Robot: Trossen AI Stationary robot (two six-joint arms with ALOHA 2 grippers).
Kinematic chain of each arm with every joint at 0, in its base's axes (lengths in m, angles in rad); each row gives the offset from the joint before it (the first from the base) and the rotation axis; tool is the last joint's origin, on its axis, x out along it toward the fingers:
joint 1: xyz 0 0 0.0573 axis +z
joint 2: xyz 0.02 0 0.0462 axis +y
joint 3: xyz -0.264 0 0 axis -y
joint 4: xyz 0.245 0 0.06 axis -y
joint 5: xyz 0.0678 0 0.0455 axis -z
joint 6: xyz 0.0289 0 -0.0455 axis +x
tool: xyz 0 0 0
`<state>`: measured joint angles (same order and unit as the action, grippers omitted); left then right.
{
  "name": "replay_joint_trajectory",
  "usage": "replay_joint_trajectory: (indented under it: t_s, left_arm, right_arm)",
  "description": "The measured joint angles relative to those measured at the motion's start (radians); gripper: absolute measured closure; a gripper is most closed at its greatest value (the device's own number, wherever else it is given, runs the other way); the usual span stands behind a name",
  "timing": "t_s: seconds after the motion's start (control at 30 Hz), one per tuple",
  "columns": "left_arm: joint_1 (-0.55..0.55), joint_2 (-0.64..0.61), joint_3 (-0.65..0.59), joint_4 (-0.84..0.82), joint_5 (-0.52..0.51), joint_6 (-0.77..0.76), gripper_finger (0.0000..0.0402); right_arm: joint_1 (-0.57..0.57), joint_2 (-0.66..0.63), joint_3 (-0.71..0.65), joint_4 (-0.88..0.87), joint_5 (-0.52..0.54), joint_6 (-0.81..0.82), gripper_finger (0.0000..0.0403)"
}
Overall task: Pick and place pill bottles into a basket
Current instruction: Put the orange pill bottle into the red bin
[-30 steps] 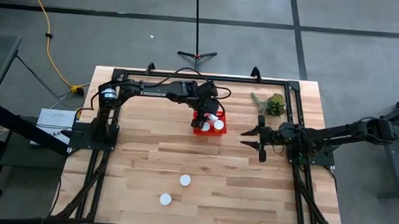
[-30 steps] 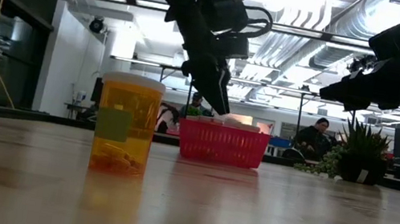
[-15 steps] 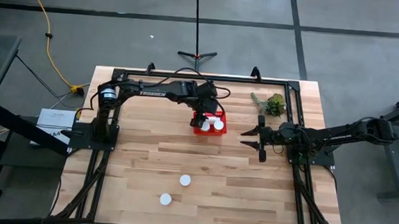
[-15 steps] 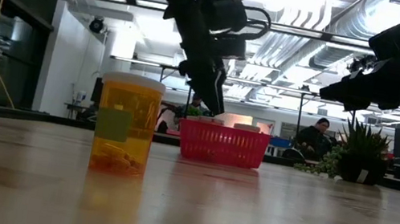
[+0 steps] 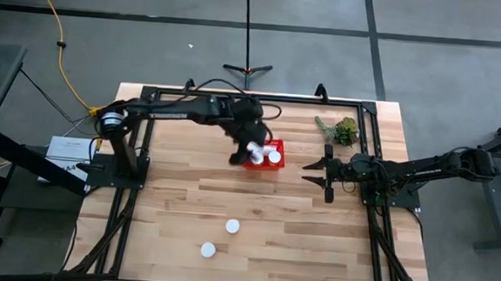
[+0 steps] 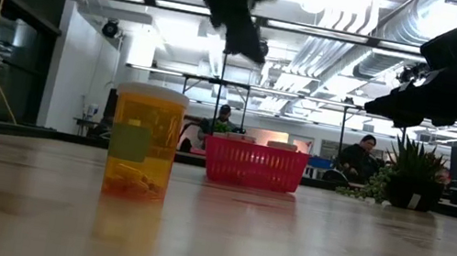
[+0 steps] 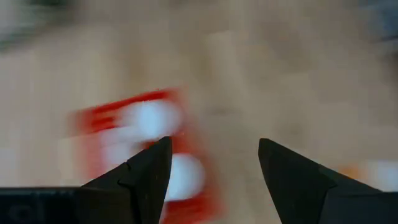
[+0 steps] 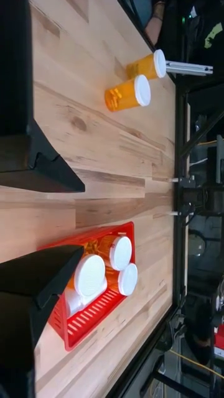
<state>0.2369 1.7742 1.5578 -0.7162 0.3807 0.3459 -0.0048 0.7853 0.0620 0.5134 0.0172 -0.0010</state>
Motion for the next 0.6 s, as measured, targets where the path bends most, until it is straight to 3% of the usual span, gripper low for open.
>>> replay_joint_trajectory:
  t_s: [0.13,0.23,0.47,0.6]
  left_arm:
    - [-0.057,-0.008,-0.001,-0.033,0.304,-0.038,0.0126]
    - [-0.11,-0.008,-0.002,-0.015,0.439,-0.04,0.0126]
    - [-0.197,-0.007,-0.002,0.073,0.41,-0.037,0.0126]
    - [-0.213,-0.007,-0.002,-0.007,0.338,-0.037,0.0126]
  right_arm:
    - [0.0,0.0,0.0,0.001,0.0,0.0,0.0264]
    - [0.0,0.0,0.0,0.002,-0.001,0.001,0.0264]
    - [0.0,0.0,0.0,0.007,-0.002,0.002,0.0264]
    - [0.0,0.0,0.0,0.007,-0.002,0.028,0.0264]
